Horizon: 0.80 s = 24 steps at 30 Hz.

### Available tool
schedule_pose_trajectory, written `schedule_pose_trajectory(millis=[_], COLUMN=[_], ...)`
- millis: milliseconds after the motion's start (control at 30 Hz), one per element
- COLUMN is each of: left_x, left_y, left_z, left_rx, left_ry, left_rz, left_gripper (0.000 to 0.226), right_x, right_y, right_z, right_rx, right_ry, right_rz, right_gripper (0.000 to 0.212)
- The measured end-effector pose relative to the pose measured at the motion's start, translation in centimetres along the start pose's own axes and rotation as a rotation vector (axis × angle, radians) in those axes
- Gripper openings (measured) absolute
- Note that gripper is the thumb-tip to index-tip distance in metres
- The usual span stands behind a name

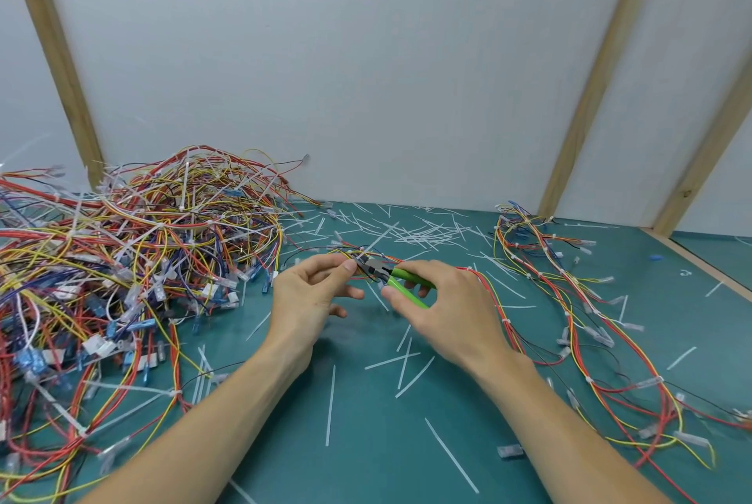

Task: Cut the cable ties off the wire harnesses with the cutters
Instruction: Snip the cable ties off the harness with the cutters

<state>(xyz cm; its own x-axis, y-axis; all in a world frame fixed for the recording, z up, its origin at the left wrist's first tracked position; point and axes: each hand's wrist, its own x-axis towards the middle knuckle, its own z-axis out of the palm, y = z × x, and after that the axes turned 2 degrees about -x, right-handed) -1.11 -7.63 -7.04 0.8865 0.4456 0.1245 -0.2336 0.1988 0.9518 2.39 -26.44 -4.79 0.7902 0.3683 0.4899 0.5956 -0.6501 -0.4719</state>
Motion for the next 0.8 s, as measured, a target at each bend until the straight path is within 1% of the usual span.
schedule_pose_trajectory(millis=[333, 600, 800], left_x=[-0.02, -0.13, -0.13], left_y=[-0.06, -0.02, -0.07], left_z=[-0.01, 0.10, 0.02], left_rx=[0.045, 0.062, 0.068], left_ry=[0.003, -0.005, -0.006], left_rz=[0.026, 0.027, 0.027], left_gripper=[0.008, 0.007, 0.009], right_x=[0.04, 0.01, -0.06], right_y=[0.34, 0.64, 0.58], right_z=[0.31, 0.55, 0.52], right_rx=[0.037, 0.023, 0.054], right_ry=[0.053, -0.024, -0.042], right_rz=[-0.003, -0.015, -0.013], right_gripper=[0.026, 0.023, 0.025])
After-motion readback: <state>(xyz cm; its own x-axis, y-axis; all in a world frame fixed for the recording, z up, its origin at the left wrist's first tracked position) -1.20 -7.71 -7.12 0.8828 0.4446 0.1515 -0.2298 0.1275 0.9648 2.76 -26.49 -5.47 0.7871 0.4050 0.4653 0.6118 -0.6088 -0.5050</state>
